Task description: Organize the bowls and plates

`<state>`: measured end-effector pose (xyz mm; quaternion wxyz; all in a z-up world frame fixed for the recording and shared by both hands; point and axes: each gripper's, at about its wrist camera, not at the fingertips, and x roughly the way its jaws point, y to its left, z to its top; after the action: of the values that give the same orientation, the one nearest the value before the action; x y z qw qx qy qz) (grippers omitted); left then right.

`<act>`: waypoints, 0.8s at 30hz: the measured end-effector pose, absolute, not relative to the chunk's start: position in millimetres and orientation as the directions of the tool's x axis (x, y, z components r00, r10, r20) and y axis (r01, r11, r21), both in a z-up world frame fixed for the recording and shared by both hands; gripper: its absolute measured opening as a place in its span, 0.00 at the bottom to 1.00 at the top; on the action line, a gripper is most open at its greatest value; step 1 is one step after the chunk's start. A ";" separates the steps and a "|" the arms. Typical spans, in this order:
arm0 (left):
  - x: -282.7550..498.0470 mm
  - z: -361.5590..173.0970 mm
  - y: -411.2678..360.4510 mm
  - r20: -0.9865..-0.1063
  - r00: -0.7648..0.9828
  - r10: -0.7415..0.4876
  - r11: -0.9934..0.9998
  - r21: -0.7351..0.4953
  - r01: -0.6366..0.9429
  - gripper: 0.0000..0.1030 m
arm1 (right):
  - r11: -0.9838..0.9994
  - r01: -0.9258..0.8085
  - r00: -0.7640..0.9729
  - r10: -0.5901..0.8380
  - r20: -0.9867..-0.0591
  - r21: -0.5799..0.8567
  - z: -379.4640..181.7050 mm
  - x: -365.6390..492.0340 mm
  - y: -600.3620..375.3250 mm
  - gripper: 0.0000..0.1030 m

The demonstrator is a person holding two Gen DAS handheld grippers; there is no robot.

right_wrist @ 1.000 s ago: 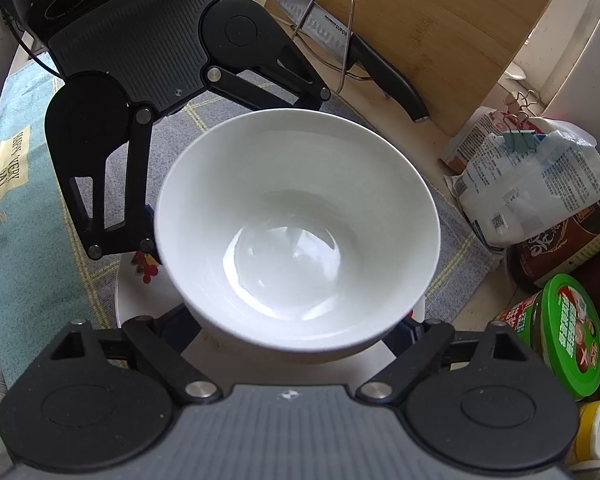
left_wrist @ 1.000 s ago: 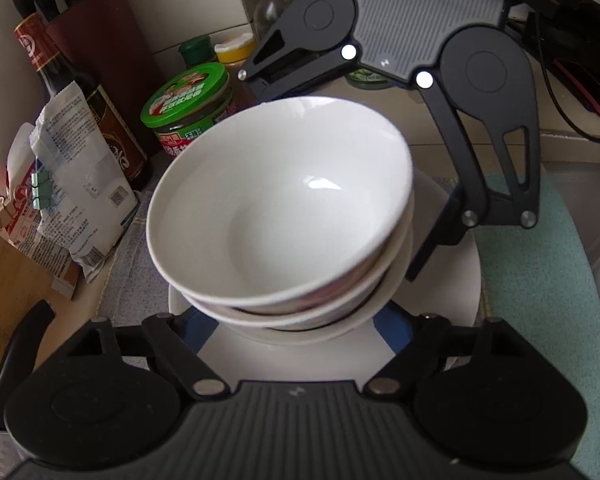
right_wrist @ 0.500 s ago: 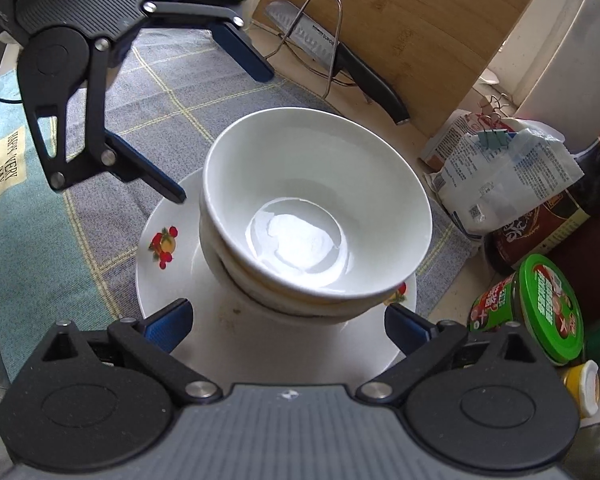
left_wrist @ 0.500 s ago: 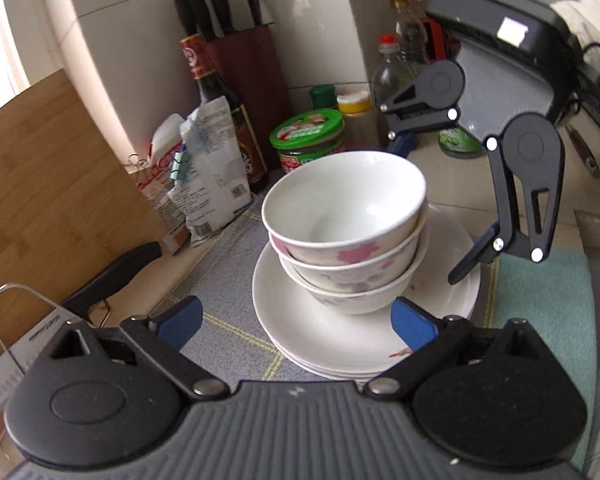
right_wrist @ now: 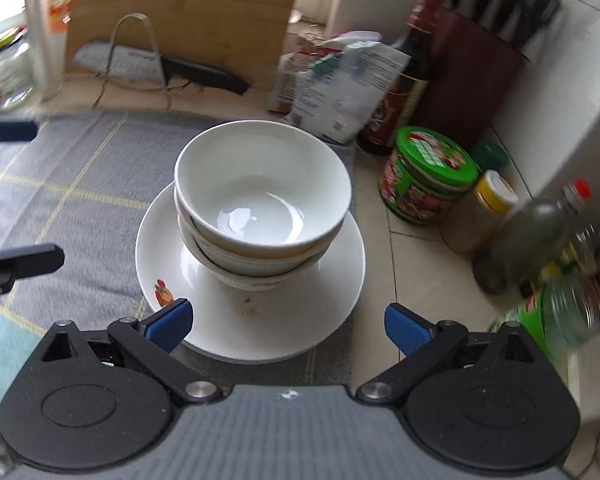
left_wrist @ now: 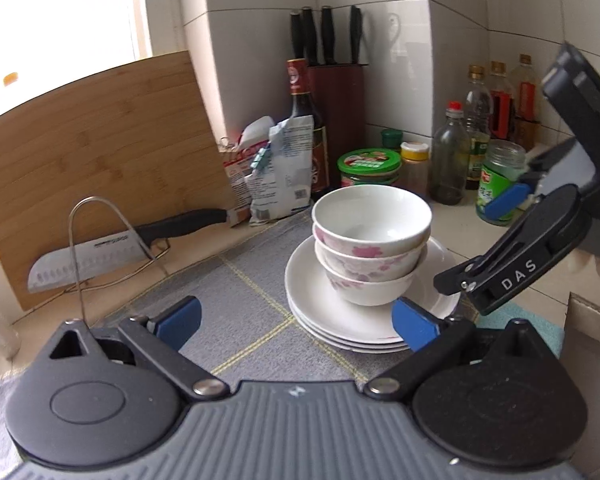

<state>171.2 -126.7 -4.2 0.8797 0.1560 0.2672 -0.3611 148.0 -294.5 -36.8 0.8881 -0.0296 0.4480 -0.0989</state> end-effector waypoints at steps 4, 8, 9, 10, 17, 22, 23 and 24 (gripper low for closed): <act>169.4 2.3 -121.0 -0.625 0.633 -0.456 0.756 0.103 0.646 0.98 | 0.939 0.326 0.594 -0.290 -0.750 -0.105 -33.3 127.9 -280.9 1.00; 166.2 10.1 -118.2 -0.645 0.643 -0.414 0.784 0.107 0.612 0.98 | 0.898 0.426 0.584 -0.364 -0.726 -0.108 -30.3 112.9 -260.4 1.00; 165.3 11.9 -116.8 -0.650 0.635 -0.418 0.786 0.092 0.612 0.98 | 0.886 0.447 0.579 -0.390 -0.716 -0.121 -28.1 109.7 -254.4 1.00; 164.0 13.7 -115.4 -0.653 0.626 -0.425 0.786 0.076 0.613 0.98 | 0.880 0.460 0.582 -0.400 -0.708 -0.119 -25.5 106.0 -249.8 1.00; 154.3 22.8 -114.9 -0.658 0.631 -0.412 0.800 0.070 0.596 0.98 | 0.862 0.506 0.612 -0.372 -0.698 -0.016 -12.0 85.2 -245.0 1.00; 154.2 25.8 -115.9 -0.657 0.632 -0.410 0.809 0.057 0.585 0.98 | 0.856 0.516 0.614 -0.358 -0.703 0.014 -11.5 80.6 -248.3 1.00; 154.2 26.1 -116.0 -0.656 0.634 -0.410 0.811 0.056 0.582 0.98 | 0.855 0.518 0.613 -0.360 -0.703 0.015 -11.6 80.3 -248.2 1.00; 154.2 26.3 -115.8 -0.656 0.634 -0.410 0.812 0.053 0.581 0.98 | 0.856 0.517 0.613 -0.355 -0.706 0.019 -12.0 79.9 -248.1 1.00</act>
<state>154.2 -115.8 26.3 0.8943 0.1309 0.3260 -0.2772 79.9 -248.1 -12.0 0.8911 0.1110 0.3657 -0.2446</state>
